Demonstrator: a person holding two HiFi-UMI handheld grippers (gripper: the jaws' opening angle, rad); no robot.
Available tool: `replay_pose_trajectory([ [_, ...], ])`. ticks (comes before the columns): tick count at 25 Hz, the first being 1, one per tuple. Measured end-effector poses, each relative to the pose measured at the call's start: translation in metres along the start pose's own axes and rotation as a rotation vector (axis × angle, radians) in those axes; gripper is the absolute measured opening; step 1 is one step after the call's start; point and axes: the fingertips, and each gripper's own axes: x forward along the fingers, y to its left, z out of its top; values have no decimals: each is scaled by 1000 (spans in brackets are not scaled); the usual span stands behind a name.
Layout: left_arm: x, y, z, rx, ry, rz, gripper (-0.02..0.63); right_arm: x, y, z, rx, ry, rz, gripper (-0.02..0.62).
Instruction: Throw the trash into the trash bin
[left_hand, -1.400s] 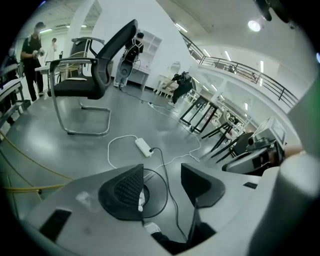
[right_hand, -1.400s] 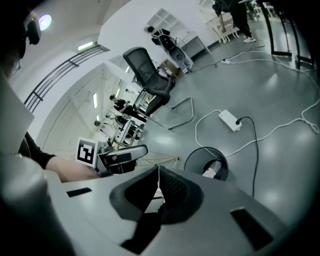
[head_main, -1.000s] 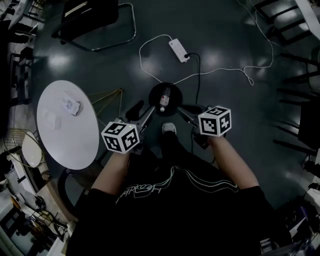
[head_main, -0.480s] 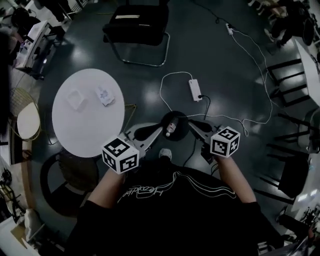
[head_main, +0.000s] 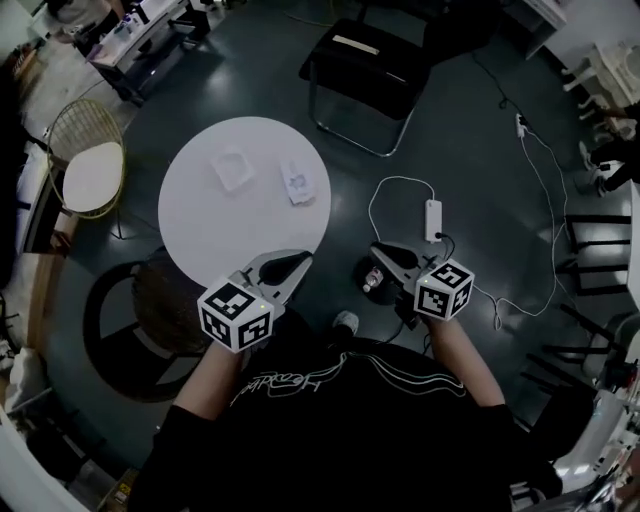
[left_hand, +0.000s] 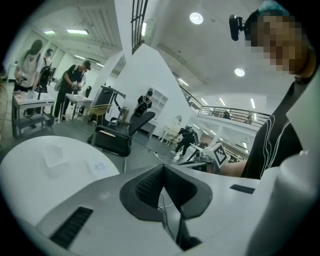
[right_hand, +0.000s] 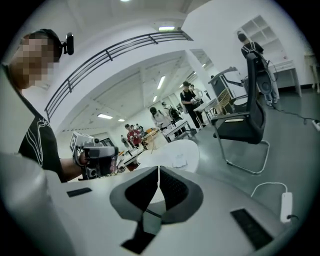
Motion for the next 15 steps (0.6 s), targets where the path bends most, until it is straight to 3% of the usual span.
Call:
replay_pose_trajectory([
  [9,-111,112,11,-107,-72,176,6,140,70,32,-155,87,125,35],
  [15,-168,176,3,-159,-93,245,6,228,104,58,-188,74,167,35],
])
